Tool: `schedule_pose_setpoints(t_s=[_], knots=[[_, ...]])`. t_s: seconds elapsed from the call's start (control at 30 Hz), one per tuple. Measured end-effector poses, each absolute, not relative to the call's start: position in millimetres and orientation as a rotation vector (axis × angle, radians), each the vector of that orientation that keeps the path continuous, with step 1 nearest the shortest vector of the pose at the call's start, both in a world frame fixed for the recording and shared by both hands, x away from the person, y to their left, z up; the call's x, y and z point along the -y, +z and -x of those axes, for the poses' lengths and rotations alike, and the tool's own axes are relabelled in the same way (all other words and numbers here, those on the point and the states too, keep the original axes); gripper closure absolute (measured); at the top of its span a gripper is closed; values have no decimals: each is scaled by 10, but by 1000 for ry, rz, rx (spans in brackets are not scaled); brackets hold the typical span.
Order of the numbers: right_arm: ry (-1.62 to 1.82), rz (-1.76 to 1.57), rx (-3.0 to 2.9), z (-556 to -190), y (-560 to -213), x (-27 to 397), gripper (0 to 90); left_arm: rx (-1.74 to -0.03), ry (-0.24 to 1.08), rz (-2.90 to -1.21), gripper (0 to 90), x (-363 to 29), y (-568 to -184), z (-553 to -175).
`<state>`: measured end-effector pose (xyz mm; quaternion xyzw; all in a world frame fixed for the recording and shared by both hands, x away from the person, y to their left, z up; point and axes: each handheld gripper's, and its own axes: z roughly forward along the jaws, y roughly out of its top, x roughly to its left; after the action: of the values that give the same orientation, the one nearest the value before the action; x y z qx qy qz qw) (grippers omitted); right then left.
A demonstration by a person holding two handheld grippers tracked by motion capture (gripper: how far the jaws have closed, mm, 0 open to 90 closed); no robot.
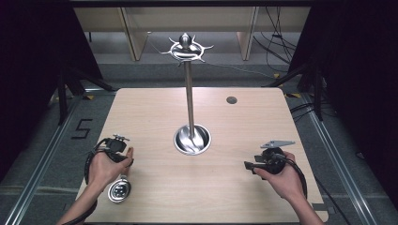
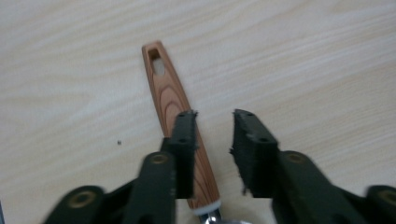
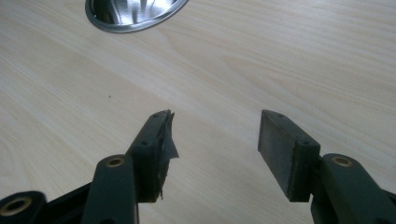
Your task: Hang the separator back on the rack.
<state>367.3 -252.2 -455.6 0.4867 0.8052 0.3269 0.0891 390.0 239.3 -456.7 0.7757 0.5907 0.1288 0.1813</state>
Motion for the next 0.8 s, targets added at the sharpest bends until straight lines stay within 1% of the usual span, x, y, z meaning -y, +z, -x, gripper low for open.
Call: schedule_pose_setpoints(t_s=[0.03,0.1,0.13,0.2,0.27,0.3,0.4,0.43,0.53,0.6,0.7,0.73,0.8], knots=[[1008,-1380,-2395,-3713,-4575,2548,456,-1709,367,-2155,603,-2379,-4578,-3891],[1012,-1394,-2397,-3710,-4570,2549,456,-1733,405,-2194,591,-2376,-4566,-3896],[1016,-1397,-2397,-3706,-4571,2553,456,-1742,393,-2191,558,-2376,-4558,-3900],[1013,-1387,-2397,-3695,-4569,2559,455,-1760,358,-2161,529,-2391,-4527,-3904],[1003,-1400,-2390,-3678,-4554,2559,455,-1767,337,-2180,511,-2428,-4517,-3912],[1004,-1397,-2389,-3677,-4551,2561,456,-1807,298,-2169,500,-2435,-4503,-3913],[1020,-1365,-2362,-3689,-4566,2551,455,-1838,230,-2192,470,-2505,-4491,-3916],[987,-1439,-2390,-3672,-4532,2535,454,-1851,220,-2180,468,-2509,-4494,-3916],[1044,-1360,-2344,-3700,-4596,2516,454,-1868,183,-2198,448,-2530,-4520,-3916],[1018,-1390,-2372,-3691,-4574,2517,454,-1891,159,-2188,441,-2516,-4592,-3935],[1026,-1400,-2371,-3692,-4578,2521,455,-1894,155,-2197,443,-2507,-4629,-3935],[973,-1459,-2394,-3674,-4549,2523,454,-1903,139,-2216,448,-2502,-4640,-3942],[971,-1483,-2401,-3664,-4540,2522,454,-1888,156,-2224,454,-2499,-4665,-3937]])
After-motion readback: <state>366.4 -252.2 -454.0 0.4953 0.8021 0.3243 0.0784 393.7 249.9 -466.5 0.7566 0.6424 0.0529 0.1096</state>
